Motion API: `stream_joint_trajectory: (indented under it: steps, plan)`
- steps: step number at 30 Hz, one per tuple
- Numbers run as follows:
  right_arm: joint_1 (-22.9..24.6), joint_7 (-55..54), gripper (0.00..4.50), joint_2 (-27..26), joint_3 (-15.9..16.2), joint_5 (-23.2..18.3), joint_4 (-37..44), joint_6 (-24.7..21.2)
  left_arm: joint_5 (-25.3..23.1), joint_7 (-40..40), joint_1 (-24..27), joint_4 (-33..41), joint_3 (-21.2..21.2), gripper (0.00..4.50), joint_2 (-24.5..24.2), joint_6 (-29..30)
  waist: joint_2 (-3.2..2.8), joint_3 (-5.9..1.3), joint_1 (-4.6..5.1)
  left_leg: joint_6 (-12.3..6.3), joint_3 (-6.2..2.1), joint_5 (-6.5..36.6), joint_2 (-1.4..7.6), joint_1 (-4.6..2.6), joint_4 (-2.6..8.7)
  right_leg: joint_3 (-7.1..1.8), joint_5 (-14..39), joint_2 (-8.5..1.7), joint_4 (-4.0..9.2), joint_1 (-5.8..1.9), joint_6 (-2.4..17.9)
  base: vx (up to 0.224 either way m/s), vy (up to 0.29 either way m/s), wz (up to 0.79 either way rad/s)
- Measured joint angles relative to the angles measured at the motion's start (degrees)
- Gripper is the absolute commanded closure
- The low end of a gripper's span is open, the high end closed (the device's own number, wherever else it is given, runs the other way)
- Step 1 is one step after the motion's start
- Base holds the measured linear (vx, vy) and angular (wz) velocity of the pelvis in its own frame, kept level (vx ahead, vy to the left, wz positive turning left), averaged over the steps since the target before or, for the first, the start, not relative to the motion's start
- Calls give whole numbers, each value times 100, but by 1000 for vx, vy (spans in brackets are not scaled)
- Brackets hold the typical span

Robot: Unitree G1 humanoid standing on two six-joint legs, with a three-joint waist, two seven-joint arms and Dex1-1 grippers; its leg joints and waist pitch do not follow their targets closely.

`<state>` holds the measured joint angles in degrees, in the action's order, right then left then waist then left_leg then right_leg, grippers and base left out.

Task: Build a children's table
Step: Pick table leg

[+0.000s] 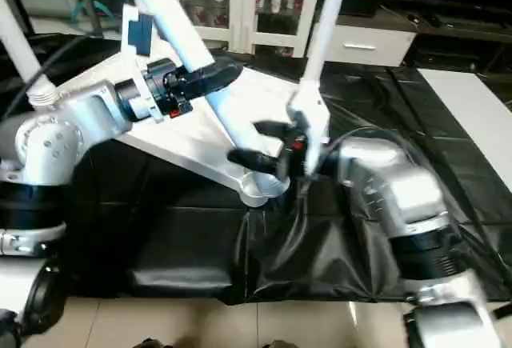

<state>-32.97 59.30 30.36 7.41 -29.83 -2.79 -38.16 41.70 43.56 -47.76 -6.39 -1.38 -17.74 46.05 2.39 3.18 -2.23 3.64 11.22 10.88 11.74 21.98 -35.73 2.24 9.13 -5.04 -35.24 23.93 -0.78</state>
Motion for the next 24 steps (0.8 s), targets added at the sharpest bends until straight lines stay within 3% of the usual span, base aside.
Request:
stream_joint_trajectory:
  steps: [4,9,24]
  plan:
    - [-2,712,23,467,196,-32,-51,-188,-104,467,-11,0,300,275,-116,-20,0,0,-19,0,3,0,0,1,-1,0,0,-2,0,1,0,0,0,0]
    - [-47,1079,23,646,312,-39,-141,-299,-216,882,-26,8,617,275,-293,-20,0,0,-23,0,2,0,0,0,-1,0,0,-2,-2,1,0,0,0,0]
    - [-49,1234,23,431,763,248,-195,-201,-328,1407,-84,87,875,275,-374,-31,1,-1,-72,0,2,0,0,-1,-2,0,0,-7,-5,1,1,0,0,0]
